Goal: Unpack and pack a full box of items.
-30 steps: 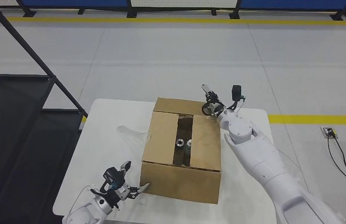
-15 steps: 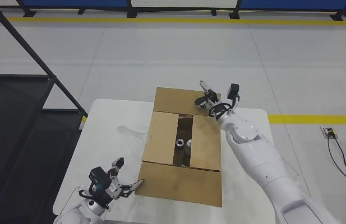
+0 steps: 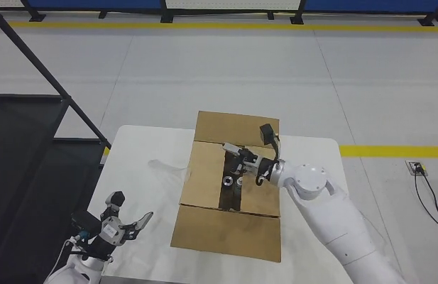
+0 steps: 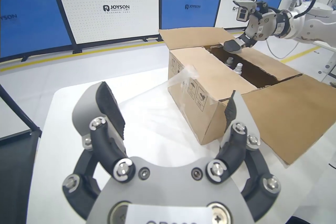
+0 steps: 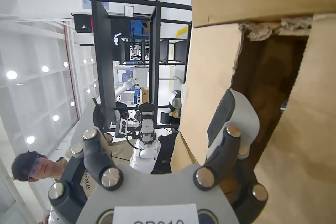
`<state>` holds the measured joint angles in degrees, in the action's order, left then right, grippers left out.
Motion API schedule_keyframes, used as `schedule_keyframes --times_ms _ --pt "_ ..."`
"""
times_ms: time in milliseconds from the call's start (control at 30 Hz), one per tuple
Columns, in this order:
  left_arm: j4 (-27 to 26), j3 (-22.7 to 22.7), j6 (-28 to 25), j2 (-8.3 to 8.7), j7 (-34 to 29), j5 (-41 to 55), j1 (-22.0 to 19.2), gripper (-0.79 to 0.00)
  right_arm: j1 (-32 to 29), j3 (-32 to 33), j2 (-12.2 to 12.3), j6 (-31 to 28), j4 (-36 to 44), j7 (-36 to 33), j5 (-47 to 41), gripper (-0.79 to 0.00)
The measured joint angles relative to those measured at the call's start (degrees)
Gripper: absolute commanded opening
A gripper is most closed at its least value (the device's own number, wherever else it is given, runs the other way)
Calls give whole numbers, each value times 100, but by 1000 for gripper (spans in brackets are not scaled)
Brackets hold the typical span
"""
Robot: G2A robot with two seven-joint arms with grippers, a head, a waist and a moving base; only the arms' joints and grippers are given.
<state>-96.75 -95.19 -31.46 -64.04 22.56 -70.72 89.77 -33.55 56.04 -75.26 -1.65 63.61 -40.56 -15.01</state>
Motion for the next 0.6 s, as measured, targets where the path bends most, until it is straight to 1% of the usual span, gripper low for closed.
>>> schedule_keyframes --times_ms 133,267,433,600 --pt "-12 38 13 -5 27 -7 18 0 70 -275 -68 553 103 295 430 0" --pt "-30 34 8 -5 65 -10 53 0 220 -483 -157 786 -49 334 528 0" --pt "-25 7 -22 -1 126 -9 94 0 450 -658 -292 749 -448 208 358 0" --pt "-81 42 -59 -1 137 -47 129 0 612 -593 -407 421 -834 -78 -278 0"
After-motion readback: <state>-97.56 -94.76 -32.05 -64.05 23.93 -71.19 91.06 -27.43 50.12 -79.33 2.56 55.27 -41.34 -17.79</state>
